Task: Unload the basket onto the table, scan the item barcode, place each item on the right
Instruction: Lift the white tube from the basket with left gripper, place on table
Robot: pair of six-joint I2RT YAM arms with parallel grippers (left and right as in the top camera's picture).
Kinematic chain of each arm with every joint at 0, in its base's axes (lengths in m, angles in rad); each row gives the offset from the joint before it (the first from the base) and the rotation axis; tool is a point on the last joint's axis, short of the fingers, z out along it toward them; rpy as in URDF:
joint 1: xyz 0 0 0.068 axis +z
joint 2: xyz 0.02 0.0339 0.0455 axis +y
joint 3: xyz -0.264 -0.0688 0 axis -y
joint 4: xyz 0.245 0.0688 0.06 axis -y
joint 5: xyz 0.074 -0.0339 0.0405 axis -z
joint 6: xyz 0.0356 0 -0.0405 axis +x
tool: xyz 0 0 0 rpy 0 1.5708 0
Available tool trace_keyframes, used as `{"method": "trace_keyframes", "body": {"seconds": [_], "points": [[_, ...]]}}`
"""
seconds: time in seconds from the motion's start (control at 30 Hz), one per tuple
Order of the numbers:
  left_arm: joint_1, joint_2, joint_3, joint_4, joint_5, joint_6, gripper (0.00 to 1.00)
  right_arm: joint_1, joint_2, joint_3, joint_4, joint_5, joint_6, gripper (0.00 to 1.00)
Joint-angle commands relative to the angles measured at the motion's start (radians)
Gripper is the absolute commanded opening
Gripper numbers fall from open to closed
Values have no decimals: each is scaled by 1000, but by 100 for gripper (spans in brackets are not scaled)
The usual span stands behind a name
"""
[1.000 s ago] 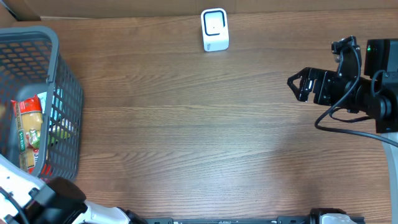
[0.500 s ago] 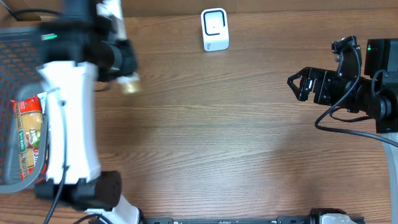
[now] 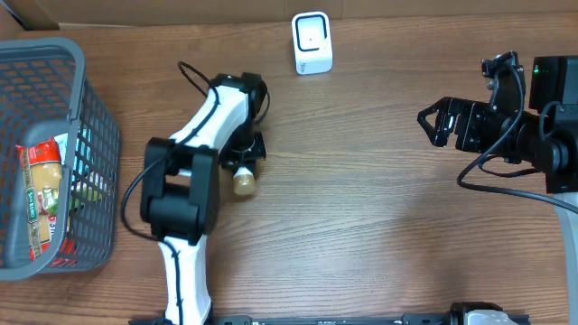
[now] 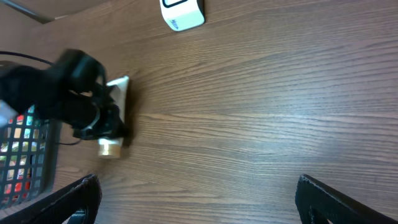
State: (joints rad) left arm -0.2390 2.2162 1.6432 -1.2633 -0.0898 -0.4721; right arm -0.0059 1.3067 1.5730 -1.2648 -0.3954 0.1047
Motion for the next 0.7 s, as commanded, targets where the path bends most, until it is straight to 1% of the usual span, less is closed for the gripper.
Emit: {"method": "trace_keyframes", "body": {"seconds": [0.0,0.07,0.1,0.13,0.17,0.2,0.27,0.4,0.43,0.5,0.57,0.67], "points": [[-5,4,11,-2,-13,-22,31,-1,-1,23,6,-6,-1,100],[-5,-3,28,-24,-14,-22,46,-1,-1,23,6,-6,-1,100],[-5,-6,53,-48,-18,-23,63,-1,-1,23,6,-6,-1,100],[-2,-6,87,-77,-22,-24,99,-1,-1,23,6,-6,-1,100],[0,-6,122,-103,-25,-24,100,-1,-1,23,6,-6,-1,100],[3,-6,206,-158,-26,-23,100,-1,-1,23,6,-6,-1,100],[6,-6,315,-219,-26,-22,100,-1,-1,23,6,-7,-1,100],[6,-6,632,-373,-35,-2,100,-1,-1,23,2,-6,-1,100],[7,-6,742,-422,-44,1,100,-1,-1,23,2,-7,-1,100],[16,-25,887,-427,-8,78,100,-1,-1,23,2,-6,-1,100],[45,-97,1014,-426,-4,79,100,-1,-1,23,0,-6,-1,100],[127,-226,1060,-426,-24,67,100,-1,-1,23,-5,-6,-1,100]]}}
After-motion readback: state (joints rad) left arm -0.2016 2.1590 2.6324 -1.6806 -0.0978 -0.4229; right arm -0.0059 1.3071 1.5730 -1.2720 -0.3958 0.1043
